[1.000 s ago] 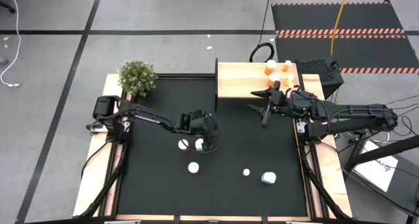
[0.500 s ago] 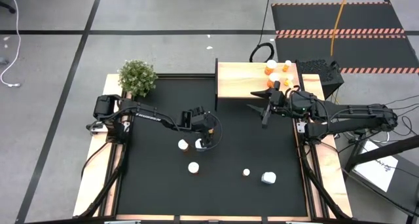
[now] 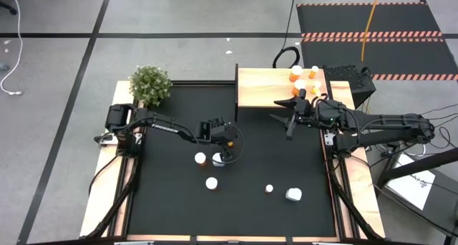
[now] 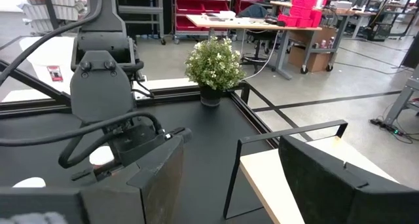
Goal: Pick and place medicine bottles onto shelf by color
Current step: Put the small orange pill bottle on the shelf
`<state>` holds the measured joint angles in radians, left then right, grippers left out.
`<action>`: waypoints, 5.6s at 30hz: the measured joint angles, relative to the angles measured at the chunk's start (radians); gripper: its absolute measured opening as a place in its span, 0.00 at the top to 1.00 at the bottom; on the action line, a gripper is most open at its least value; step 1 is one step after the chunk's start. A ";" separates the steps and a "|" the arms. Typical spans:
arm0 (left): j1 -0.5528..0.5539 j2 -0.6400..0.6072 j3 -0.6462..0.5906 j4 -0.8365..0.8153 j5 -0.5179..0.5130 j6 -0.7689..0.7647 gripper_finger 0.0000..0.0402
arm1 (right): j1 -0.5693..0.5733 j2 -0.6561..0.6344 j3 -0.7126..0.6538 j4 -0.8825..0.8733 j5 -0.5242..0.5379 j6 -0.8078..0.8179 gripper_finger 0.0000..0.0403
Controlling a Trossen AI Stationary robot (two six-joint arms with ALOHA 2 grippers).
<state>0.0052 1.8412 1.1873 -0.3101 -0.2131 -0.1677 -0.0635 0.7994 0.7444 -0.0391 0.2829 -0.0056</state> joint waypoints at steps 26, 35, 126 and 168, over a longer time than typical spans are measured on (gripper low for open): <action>-0.001 0.000 0.000 -0.007 0.003 0.033 0.52 | 0.000 0.000 0.000 -0.003 0.000 -0.002 0.39; 0.007 0.000 0.000 -0.008 0.003 0.030 0.53 | 0.000 0.000 0.000 -0.003 0.000 -0.002 0.39; -0.025 0.009 0.577 -0.262 0.032 0.296 0.68 | 0.000 0.332 0.000 0.184 -0.307 -0.113 0.48; -0.133 -0.075 0.564 -0.284 -0.144 0.265 0.33 | 0.000 0.243 -0.001 0.187 -0.311 -0.072 0.74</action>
<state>-0.1280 1.7660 1.7516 -0.5936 -0.3570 0.0975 -0.0639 1.0423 0.7439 0.1475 -0.0280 -0.0775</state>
